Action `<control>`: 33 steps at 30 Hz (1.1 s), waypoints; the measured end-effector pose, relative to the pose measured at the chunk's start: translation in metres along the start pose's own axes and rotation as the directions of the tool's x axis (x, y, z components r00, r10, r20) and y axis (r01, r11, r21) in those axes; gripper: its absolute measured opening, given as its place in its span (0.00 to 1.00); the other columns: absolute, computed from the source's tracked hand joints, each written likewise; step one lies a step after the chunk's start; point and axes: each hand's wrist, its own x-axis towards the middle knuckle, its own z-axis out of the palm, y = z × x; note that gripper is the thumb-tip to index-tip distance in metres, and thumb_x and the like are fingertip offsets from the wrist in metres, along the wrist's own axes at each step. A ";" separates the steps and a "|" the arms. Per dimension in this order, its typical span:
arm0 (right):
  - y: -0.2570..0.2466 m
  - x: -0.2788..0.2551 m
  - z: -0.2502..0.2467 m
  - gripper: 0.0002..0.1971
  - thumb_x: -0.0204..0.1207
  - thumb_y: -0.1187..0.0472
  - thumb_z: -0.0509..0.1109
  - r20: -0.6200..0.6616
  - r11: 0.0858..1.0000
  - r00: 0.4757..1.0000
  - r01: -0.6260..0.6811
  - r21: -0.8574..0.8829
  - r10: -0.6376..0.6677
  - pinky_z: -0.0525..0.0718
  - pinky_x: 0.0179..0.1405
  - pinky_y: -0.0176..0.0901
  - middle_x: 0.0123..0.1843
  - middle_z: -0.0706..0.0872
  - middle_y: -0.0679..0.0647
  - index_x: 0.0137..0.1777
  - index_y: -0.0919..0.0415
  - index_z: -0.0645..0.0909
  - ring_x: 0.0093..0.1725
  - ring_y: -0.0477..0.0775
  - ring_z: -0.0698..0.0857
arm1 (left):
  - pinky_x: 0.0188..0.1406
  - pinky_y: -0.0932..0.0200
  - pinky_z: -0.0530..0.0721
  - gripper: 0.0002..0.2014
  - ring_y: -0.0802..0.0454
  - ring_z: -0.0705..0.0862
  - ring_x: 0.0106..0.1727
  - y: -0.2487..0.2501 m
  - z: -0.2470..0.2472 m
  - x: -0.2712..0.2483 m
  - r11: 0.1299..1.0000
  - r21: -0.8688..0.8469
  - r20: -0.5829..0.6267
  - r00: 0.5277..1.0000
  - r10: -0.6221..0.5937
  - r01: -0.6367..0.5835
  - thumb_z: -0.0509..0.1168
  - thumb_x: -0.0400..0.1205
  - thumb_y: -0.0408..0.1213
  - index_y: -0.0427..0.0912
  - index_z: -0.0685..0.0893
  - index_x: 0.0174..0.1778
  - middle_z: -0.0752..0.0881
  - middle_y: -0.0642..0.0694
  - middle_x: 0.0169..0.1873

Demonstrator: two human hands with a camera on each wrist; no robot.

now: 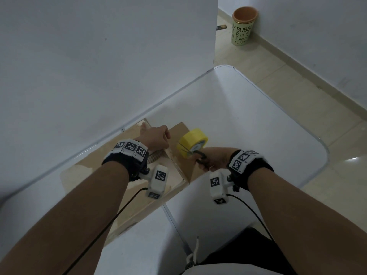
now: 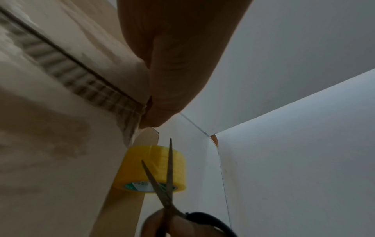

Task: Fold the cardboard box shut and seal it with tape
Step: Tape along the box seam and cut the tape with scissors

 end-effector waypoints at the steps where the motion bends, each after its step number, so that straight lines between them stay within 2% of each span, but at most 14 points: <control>1: -0.001 -0.003 -0.006 0.13 0.80 0.54 0.66 -0.015 0.999 1.000 -0.024 -0.025 0.024 0.68 0.15 0.31 0.18 0.75 0.47 0.36 0.58 0.75 0.18 0.45 0.73 | 0.79 0.41 0.38 0.10 0.54 0.83 0.53 0.000 0.001 0.000 1.000 -0.006 -0.004 1.000 -0.003 0.003 0.67 0.77 0.38 0.51 0.76 0.51 0.87 0.57 0.45; 4: -0.004 -0.014 -0.026 0.10 0.72 0.55 0.71 0.039 0.999 0.999 -0.022 0.041 0.020 0.74 0.25 0.37 0.26 0.77 0.54 0.37 0.62 0.79 0.25 0.52 0.74 | 0.80 0.39 0.38 0.10 0.54 0.83 0.54 0.000 0.003 0.001 1.000 -0.012 -0.012 1.000 -0.004 0.003 0.67 0.77 0.38 0.51 0.76 0.52 0.87 0.57 0.45; 8: -0.019 -0.033 -0.034 0.09 0.79 0.60 0.65 0.154 0.985 0.985 0.047 0.168 -0.073 0.79 0.30 0.40 0.28 0.78 0.56 0.42 0.66 0.79 0.27 0.54 0.78 | 0.78 0.41 0.39 0.10 0.54 0.83 0.55 0.002 0.002 0.001 1.000 -0.014 -0.022 1.000 0.004 -0.005 0.67 0.77 0.38 0.51 0.78 0.52 0.87 0.56 0.45; 10: -0.032 -0.036 -0.033 0.08 0.80 0.60 0.64 -0.004 0.946 0.974 0.219 0.239 -0.225 0.76 0.29 0.37 0.27 0.80 0.54 0.42 0.62 0.80 0.27 0.51 0.78 | 0.79 0.41 0.36 0.09 0.54 0.83 0.56 0.002 0.003 0.000 1.000 -0.023 -0.027 1.000 0.001 -0.001 0.68 0.77 0.39 0.51 0.78 0.52 0.87 0.56 0.45; 11: -0.036 -0.034 -0.034 0.08 0.80 0.60 0.64 -0.155 0.911 0.944 0.324 0.257 -0.292 0.75 0.28 0.35 0.27 0.80 0.53 0.41 0.60 0.81 0.27 0.49 0.78 | 0.79 0.41 0.35 0.09 0.54 0.83 0.56 0.002 0.003 0.000 1.000 -0.026 -0.029 1.000 -0.001 0.001 0.68 0.77 0.39 0.52 0.78 0.52 0.87 0.56 0.45; 12: -0.040 -0.030 -0.036 0.07 0.80 0.59 0.66 -0.350 0.879 0.875 0.424 0.219 -0.335 0.76 0.27 0.34 0.28 0.81 0.52 0.42 0.58 0.81 0.28 0.48 0.78 | 0.79 0.41 0.33 0.09 0.54 0.83 0.56 0.002 0.003 -0.001 1.000 -0.027 -0.030 1.000 -0.002 0.002 0.68 0.77 0.39 0.52 0.78 0.51 0.87 0.56 0.45; 14: -0.037 -0.013 -0.050 0.02 0.77 0.58 0.71 -0.704 0.873 0.619 0.487 -0.004 -0.348 0.78 0.34 0.36 0.35 0.82 0.54 0.46 0.55 0.83 0.35 0.49 0.80 | 0.78 0.40 0.31 0.09 0.55 0.82 0.57 0.001 0.003 -0.001 1.000 -0.029 -0.028 1.000 -0.002 0.001 0.67 0.77 0.38 0.53 0.78 0.52 0.87 0.57 0.44; 15: -0.032 -0.003 -0.058 0.06 0.76 0.57 0.71 -0.790 0.897 0.504 0.425 -0.124 -0.349 0.80 0.42 0.39 0.41 0.84 0.54 0.52 0.54 0.83 0.41 0.51 0.81 | 0.78 0.40 0.31 0.09 0.55 0.82 0.57 0.001 0.003 -0.001 1.000 -0.030 -0.030 1.000 -0.001 0.000 0.67 0.77 0.38 0.53 0.79 0.52 0.87 0.58 0.44; 16: -0.027 0.005 -0.065 0.11 0.76 0.57 0.71 -0.818 0.913 0.443 0.341 -0.226 -0.368 0.81 0.50 0.44 0.48 0.85 0.55 0.57 0.54 0.82 0.48 0.53 0.82 | 0.79 0.39 0.32 0.09 0.55 0.82 0.58 0.001 0.003 -0.001 1.000 -0.029 -0.032 1.000 -0.001 0.000 0.66 0.77 0.39 0.53 0.79 0.52 0.86 0.58 0.44; 17: -0.023 0.013 -0.069 0.15 0.75 0.57 0.70 -0.812 0.915 0.430 0.263 -0.306 -0.396 0.81 0.58 0.49 0.54 0.85 0.56 0.62 0.53 0.80 0.55 0.57 0.82 | 0.79 0.39 0.32 0.09 0.55 0.82 0.58 0.001 0.003 -0.001 1.000 -0.027 -0.031 1.000 0.000 0.000 0.66 0.78 0.39 0.52 0.79 0.53 0.86 0.59 0.44; 19: -0.018 0.026 -0.075 0.22 0.73 0.59 0.70 -0.751 0.888 0.479 0.175 -0.426 -0.454 0.80 0.64 0.55 0.62 0.84 0.60 0.69 0.54 0.77 0.63 0.64 0.80 | 0.79 0.39 0.32 0.08 0.55 0.82 0.58 0.002 0.003 -0.001 1.000 -0.021 -0.032 0.999 0.003 -0.004 0.66 0.78 0.40 0.52 0.80 0.53 0.87 0.58 0.45; 22: -0.024 0.038 -0.082 0.27 0.72 0.59 0.71 -0.653 0.832 0.575 0.091 -0.547 -0.492 0.81 0.62 0.60 0.64 0.82 0.63 0.72 0.55 0.74 0.63 0.68 0.80 | 0.79 0.39 0.34 0.07 0.55 0.82 0.58 0.002 0.001 -0.001 0.999 -0.032 -0.027 1.000 -0.002 0.001 0.66 0.79 0.41 0.53 0.79 0.52 0.87 0.58 0.46; 26: -0.039 0.041 -0.093 0.25 0.73 0.56 0.69 -0.640 0.806 0.609 -0.001 -0.592 -0.470 0.81 0.61 0.59 0.64 0.82 0.63 0.71 0.55 0.73 0.62 0.69 0.79 | 0.79 0.38 0.33 0.07 0.56 0.82 0.59 0.002 0.000 -0.002 0.998 -0.055 -0.011 1.000 -0.011 0.010 0.66 0.79 0.41 0.53 0.79 0.52 0.87 0.58 0.47; 33: -0.029 0.038 -0.088 0.24 0.72 0.61 0.67 -0.633 0.770 0.554 0.022 -0.637 -0.540 0.83 0.55 0.59 0.61 0.82 0.61 0.70 0.55 0.74 0.63 0.67 0.77 | 0.79 0.37 0.33 0.05 0.57 0.82 0.57 0.003 0.003 -0.001 0.999 -0.035 -0.027 1.000 -0.011 0.010 0.66 0.79 0.40 0.55 0.79 0.49 0.85 0.60 0.42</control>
